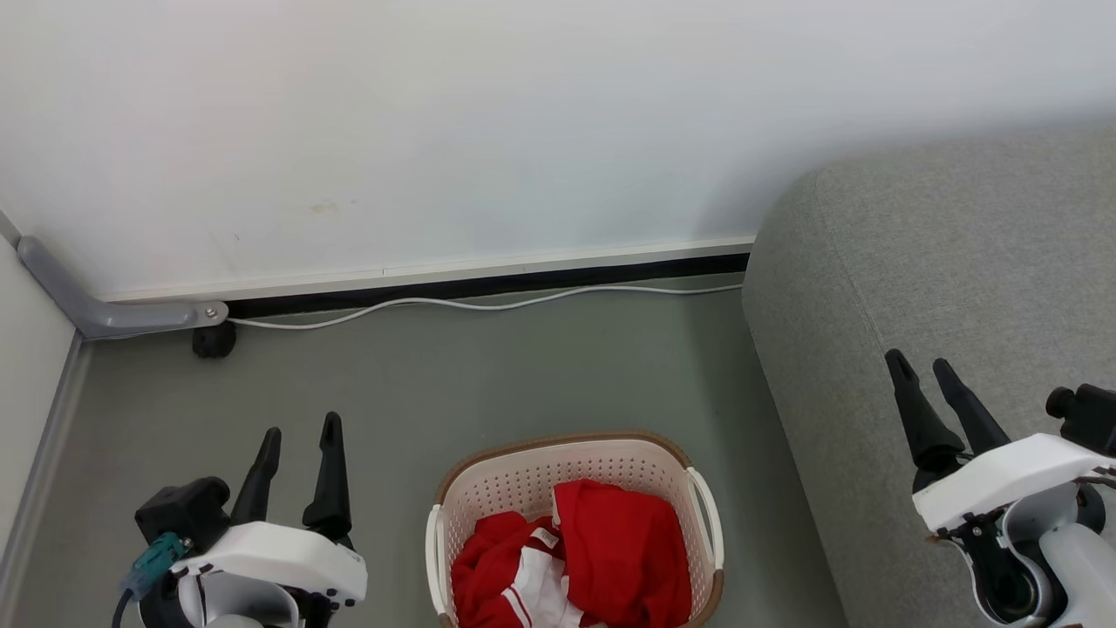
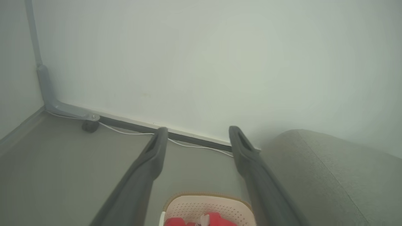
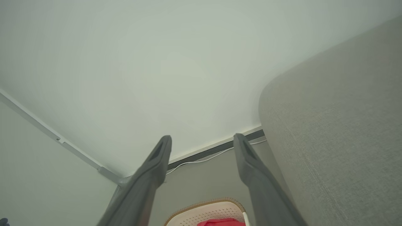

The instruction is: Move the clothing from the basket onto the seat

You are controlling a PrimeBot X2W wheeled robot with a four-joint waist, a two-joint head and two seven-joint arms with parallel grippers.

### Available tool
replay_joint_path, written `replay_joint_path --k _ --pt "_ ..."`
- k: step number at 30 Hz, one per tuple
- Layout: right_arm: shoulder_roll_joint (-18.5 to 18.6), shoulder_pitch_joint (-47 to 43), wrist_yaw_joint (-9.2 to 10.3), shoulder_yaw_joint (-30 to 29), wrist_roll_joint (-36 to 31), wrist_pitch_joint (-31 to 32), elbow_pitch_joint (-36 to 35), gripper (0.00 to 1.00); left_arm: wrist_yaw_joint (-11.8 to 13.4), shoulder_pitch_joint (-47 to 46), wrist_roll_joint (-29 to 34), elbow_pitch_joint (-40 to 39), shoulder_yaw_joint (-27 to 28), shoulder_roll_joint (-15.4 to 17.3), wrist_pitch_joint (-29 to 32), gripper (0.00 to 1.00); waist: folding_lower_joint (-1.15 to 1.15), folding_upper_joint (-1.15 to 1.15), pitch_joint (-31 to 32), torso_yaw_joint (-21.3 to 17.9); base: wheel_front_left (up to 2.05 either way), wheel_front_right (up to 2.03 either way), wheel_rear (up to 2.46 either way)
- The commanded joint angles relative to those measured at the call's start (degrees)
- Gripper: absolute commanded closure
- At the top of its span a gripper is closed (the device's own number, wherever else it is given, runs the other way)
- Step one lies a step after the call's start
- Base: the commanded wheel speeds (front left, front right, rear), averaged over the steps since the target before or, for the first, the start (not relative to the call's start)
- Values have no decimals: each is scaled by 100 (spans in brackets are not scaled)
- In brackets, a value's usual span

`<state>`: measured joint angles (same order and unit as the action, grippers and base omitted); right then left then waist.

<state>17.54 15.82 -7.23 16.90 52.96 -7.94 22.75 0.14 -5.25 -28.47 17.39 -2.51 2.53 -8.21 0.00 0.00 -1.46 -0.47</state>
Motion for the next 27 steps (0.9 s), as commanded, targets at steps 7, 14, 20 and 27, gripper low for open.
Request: replay_joint_path --k 7,14,20,27 --pt "267 391 -23 264 -461 -216 -43 0 138 -390 657 -117 43 91 -189 0 0 0 -3 -2 0 0 0" --pt "370 514 -24 295 -856 -335 -61 0 210 -497 1122 -88 10 98 -307 0 0 0 -33 -1 0 0 0" --pt "434 578 -24 333 -1152 -419 -68 0 239 -578 1420 -49 -20 86 -391 0 0 0 -38 3 0 0 0" --pt "499 657 -25 305 -1548 -536 36 0 304 -653 1810 34 -3 67 -509 0 0 0 -39 11 0 0 0"
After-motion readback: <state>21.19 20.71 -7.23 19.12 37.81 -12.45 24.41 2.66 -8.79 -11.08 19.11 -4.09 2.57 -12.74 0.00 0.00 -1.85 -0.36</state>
